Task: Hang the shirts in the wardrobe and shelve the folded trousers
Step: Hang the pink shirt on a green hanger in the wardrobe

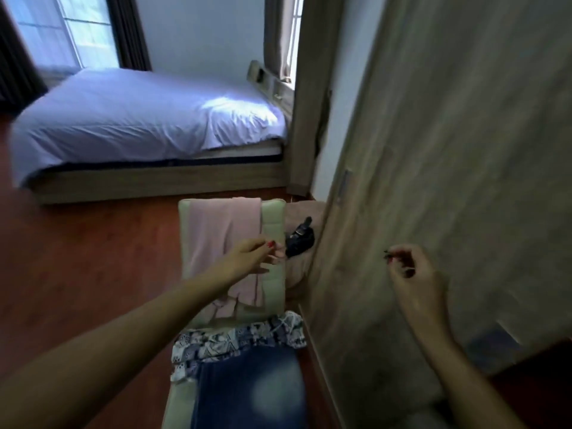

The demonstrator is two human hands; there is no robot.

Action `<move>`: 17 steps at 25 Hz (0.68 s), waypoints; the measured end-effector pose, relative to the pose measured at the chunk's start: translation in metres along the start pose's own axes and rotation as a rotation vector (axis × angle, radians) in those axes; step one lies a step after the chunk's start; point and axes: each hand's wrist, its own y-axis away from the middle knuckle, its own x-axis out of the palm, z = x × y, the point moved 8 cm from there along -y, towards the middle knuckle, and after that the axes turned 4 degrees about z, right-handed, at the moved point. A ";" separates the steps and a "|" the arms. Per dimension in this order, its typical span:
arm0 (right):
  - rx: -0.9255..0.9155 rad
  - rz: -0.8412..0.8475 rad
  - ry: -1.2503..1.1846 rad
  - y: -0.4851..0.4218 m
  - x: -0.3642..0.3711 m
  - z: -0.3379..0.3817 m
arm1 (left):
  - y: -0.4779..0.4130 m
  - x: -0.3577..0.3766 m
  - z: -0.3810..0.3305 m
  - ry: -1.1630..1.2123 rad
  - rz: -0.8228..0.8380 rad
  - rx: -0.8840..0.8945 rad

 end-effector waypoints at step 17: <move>0.223 0.394 -0.047 -0.114 0.377 0.024 | -0.184 -0.268 0.070 -0.922 -0.317 -0.338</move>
